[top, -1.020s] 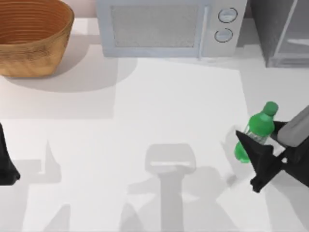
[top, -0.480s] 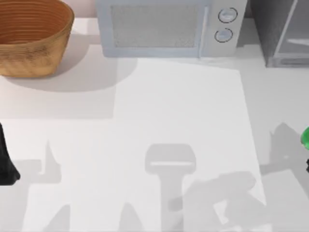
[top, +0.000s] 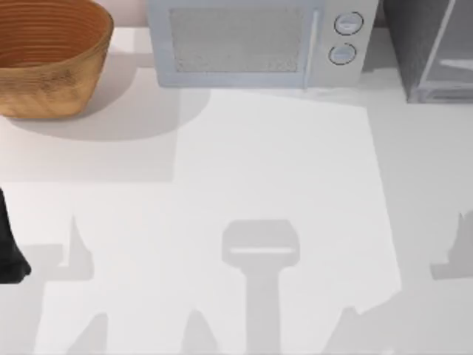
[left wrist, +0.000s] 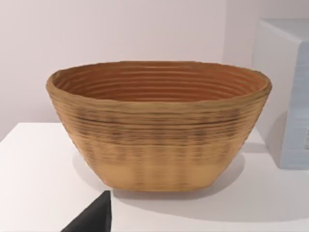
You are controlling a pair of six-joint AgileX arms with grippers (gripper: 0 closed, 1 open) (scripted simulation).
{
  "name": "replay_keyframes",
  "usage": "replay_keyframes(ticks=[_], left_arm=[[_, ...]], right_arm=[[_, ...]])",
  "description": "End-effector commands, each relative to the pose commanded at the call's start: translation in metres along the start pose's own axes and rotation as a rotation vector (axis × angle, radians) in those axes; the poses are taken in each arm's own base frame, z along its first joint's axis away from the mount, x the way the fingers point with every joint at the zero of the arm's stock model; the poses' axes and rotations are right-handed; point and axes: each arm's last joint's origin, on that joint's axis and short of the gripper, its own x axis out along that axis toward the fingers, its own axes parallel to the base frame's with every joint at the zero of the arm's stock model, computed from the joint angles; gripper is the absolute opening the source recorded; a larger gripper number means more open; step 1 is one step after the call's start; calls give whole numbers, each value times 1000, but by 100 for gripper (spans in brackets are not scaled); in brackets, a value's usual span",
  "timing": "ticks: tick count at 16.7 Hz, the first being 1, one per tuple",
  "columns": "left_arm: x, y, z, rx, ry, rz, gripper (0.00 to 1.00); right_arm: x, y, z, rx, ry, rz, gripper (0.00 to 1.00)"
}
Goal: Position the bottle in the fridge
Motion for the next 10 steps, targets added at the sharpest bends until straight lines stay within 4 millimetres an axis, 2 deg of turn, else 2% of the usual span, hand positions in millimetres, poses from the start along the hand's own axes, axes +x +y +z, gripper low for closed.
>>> replay_keyframes(ticks=[10], left_arm=[[0, 0, 0, 0, 0, 0, 100]], right_arm=[[-6, -1, 1, -10, -19, -23, 1]])
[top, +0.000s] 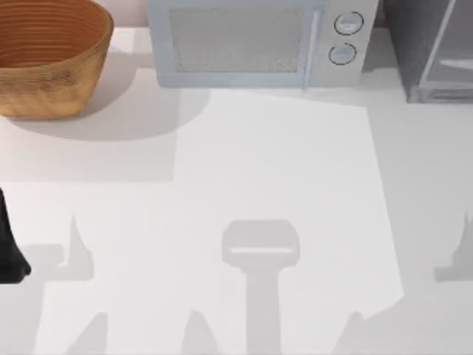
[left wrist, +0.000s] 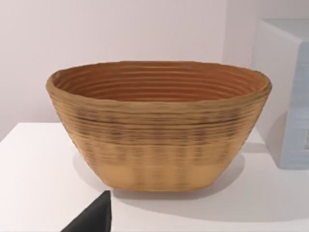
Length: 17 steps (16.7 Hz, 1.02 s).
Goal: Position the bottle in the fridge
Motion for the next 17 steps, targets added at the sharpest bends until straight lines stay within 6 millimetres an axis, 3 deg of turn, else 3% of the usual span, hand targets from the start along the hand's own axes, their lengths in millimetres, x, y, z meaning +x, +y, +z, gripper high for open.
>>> replay_keyframes(ticks=[5, 8, 11, 13, 17], left_arm=[[0, 0, 0, 0, 0, 0, 100], [0, 0, 0, 0, 0, 0, 100], [0, 0, 0, 0, 0, 0, 100], [0, 0, 0, 0, 0, 0, 100], [0, 0, 0, 0, 0, 0, 100]], right_arm=[[11, -2, 38, 1, -50, 6, 1], [35, -7, 68, -5, -63, 3, 1], [78, -16, 90, -12, -54, -4, 1], [115, -25, 95, -15, -41, -7, 1], [195, -52, 74, -16, -7, -10, 1]])
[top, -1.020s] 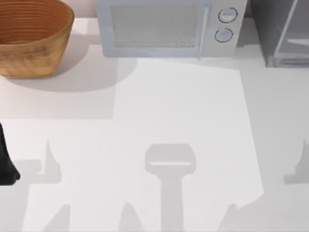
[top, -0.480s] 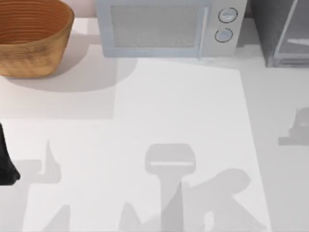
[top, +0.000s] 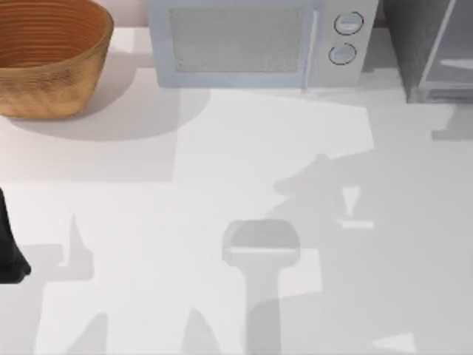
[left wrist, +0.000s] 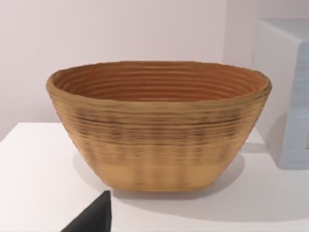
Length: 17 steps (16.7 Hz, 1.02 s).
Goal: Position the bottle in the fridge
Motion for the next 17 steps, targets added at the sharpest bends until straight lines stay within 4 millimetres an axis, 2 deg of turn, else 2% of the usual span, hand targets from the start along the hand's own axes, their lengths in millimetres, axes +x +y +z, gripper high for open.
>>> replay_keyframes(ticks=[4, 7, 10, 17], left_arm=[[0, 0, 0, 0, 0, 0, 100], [0, 0, 0, 0, 0, 0, 100], [0, 0, 0, 0, 0, 0, 100], [0, 0, 0, 0, 0, 0, 100]], right_arm=[[62, -27, -51, 7, 22, 3, 1], [89, -41, -87, 12, 22, 6, 1], [101, -49, -106, 15, 13, 8, 1], [102, -48, -110, 19, 19, 13, 1]])
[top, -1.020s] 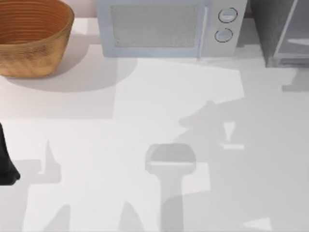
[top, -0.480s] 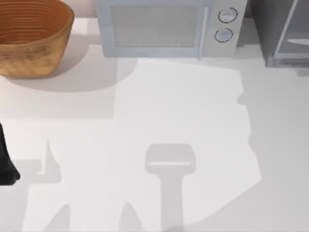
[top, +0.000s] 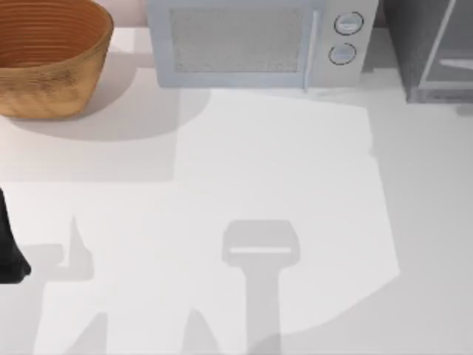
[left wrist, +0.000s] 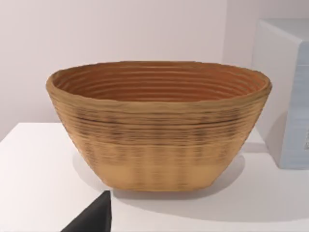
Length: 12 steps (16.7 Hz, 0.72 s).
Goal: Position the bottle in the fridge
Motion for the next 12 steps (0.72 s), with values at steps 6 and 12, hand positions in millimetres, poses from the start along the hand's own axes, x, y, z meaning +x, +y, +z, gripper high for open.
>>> replay_keyframes(ticks=[6, 12], left_arm=[[0, 0, 0, 0, 0, 0, 100], [0, 0, 0, 0, 0, 0, 100]], right_arm=[[46, -4, -1, 0, -1, -1, 1], [97, -3, 2, -1, -4, -1, 1]])
